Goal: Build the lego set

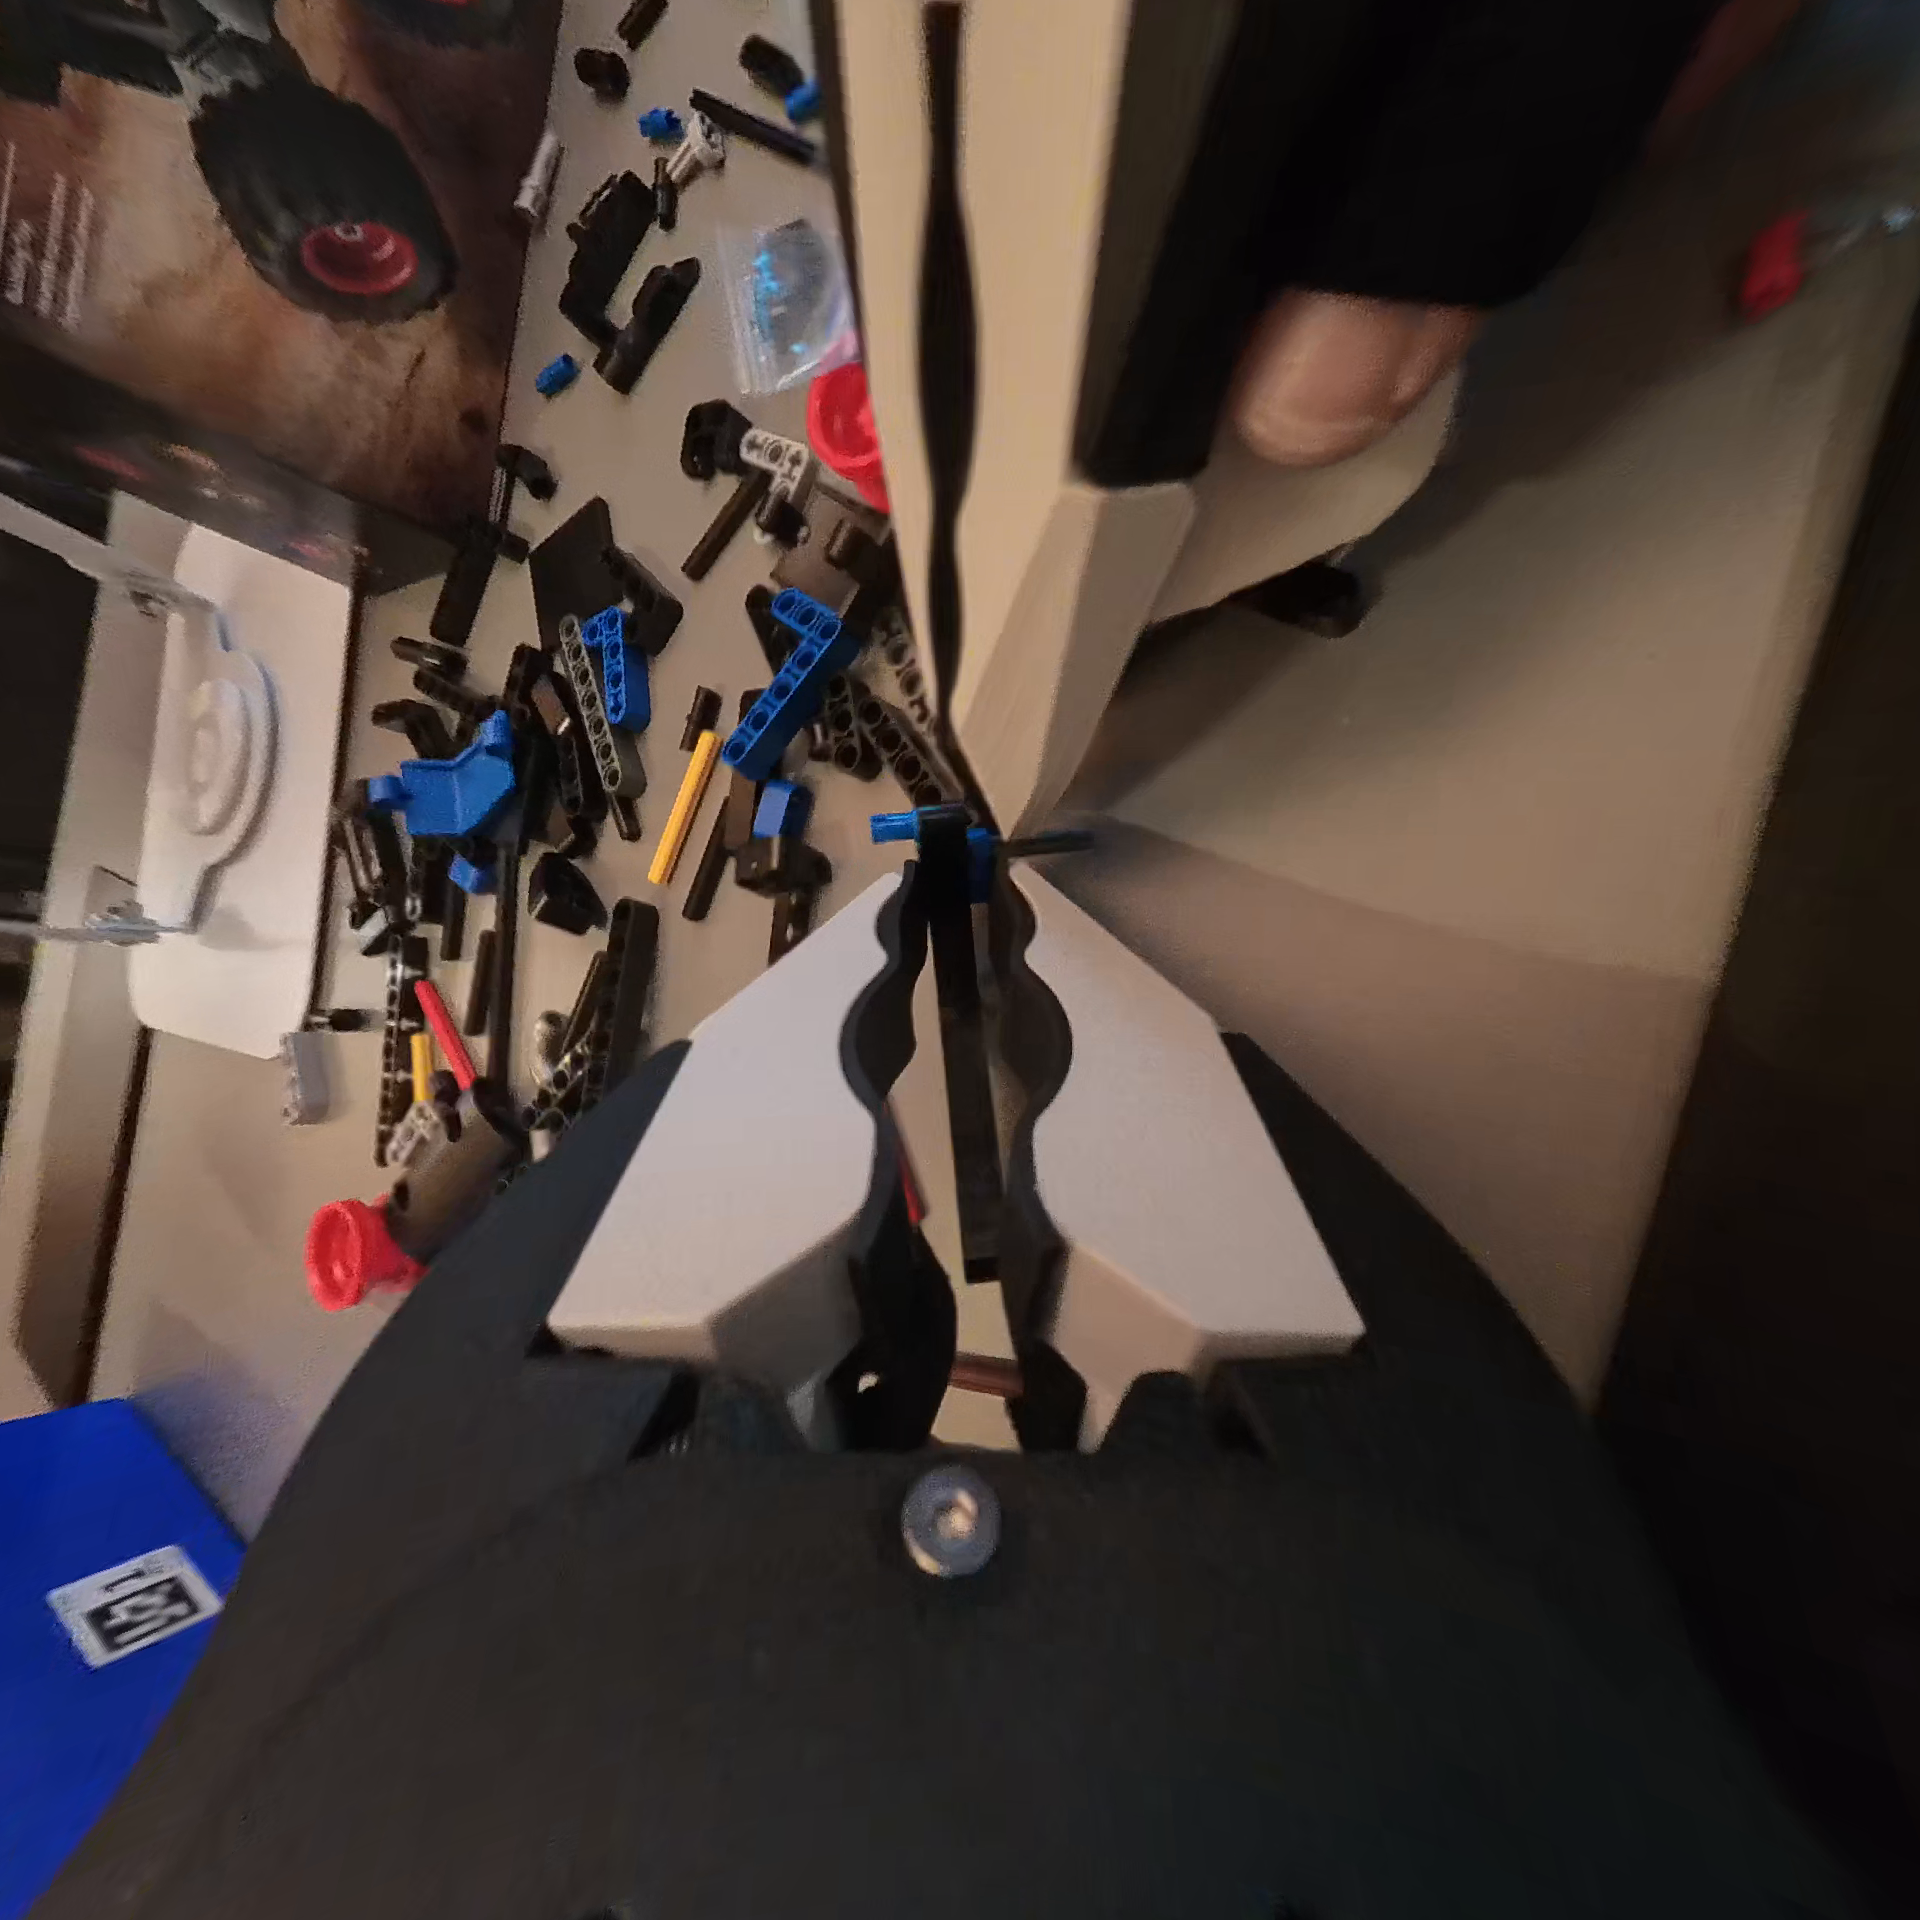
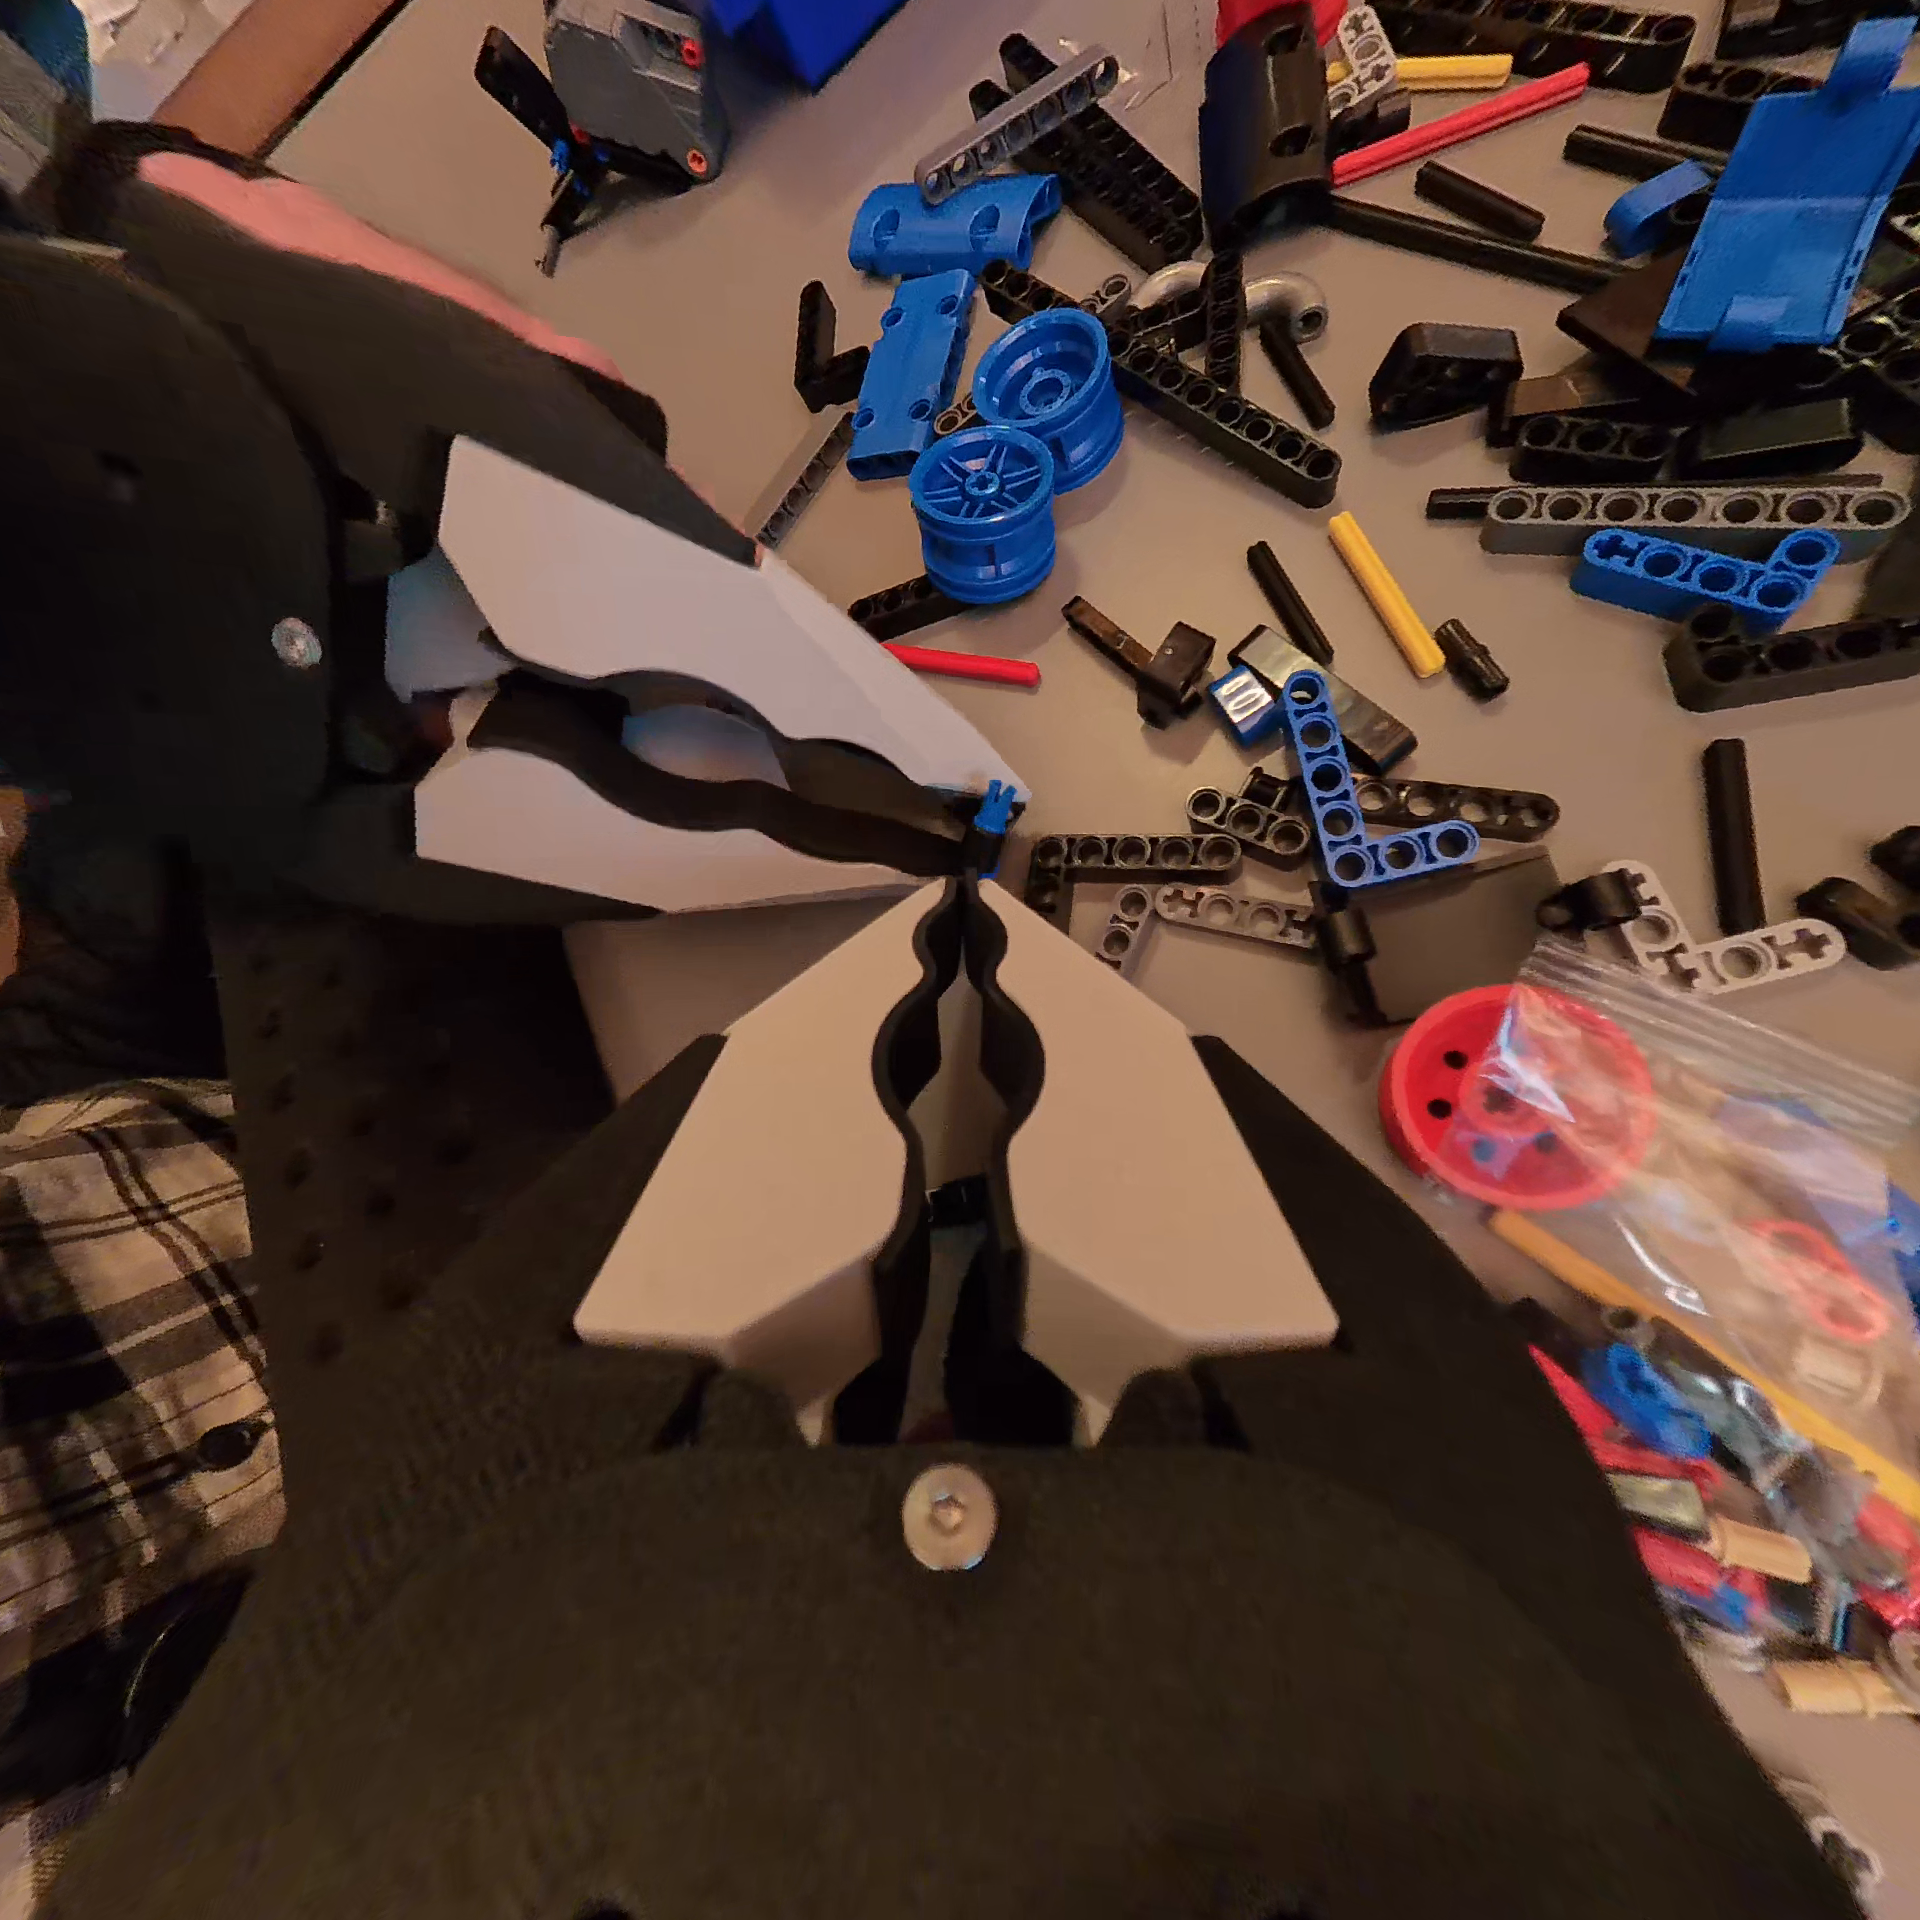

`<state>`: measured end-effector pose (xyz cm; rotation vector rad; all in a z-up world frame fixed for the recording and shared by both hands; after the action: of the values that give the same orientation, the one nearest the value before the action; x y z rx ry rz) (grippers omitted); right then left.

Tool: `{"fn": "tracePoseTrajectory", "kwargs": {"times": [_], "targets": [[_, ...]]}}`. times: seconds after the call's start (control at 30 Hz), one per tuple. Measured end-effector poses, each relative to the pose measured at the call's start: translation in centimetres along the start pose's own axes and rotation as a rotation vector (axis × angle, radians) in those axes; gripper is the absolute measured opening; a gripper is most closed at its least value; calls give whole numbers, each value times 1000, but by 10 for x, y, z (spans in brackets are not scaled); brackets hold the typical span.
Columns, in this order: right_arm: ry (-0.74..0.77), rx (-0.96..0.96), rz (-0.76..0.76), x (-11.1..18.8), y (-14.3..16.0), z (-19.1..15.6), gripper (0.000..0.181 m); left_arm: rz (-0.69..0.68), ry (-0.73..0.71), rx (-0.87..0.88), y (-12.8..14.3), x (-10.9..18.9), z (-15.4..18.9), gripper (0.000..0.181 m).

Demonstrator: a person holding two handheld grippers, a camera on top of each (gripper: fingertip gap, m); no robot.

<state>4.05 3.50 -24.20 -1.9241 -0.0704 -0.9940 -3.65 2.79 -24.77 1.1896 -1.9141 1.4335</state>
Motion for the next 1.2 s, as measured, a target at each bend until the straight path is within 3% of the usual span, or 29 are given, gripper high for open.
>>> {"fn": "tracePoseTrajectory", "kwargs": {"times": [0.2,0.4,0.47,0.53,0.8,1.0,1.2], "targets": [[32,44,66,16,-9,2,1,131,37,176,1,10,-9,10],[-15,82,120,22,-15,-15,18,309,74,353,-10,30,-17,10],[-38,49,141,23,-19,-16,19,341,35,348,-13,35,-17,10],[-28,40,169,26,-22,-14,4,376,18,341,-16,39,-18,10],[27,78,241,42,-31,-16,2,496,-45,282,-24,50,-22,12],[155,206,244,47,-34,-25,1,493,-59,250,-22,59,-32,41],[275,277,261,53,-39,-24,1,537,36,256,-20,70,-32,47]]}}
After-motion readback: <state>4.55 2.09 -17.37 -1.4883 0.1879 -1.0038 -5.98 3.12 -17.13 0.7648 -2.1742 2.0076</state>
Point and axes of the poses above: each gripper's, where its closed fingertips meet, x back along the fingers, y out of its underside, z = x × y across the jaws, the point moved 6 cm from there along x, back along the fingers, and after that the axes turned 11 degrees about y, right-handed, at the moved point
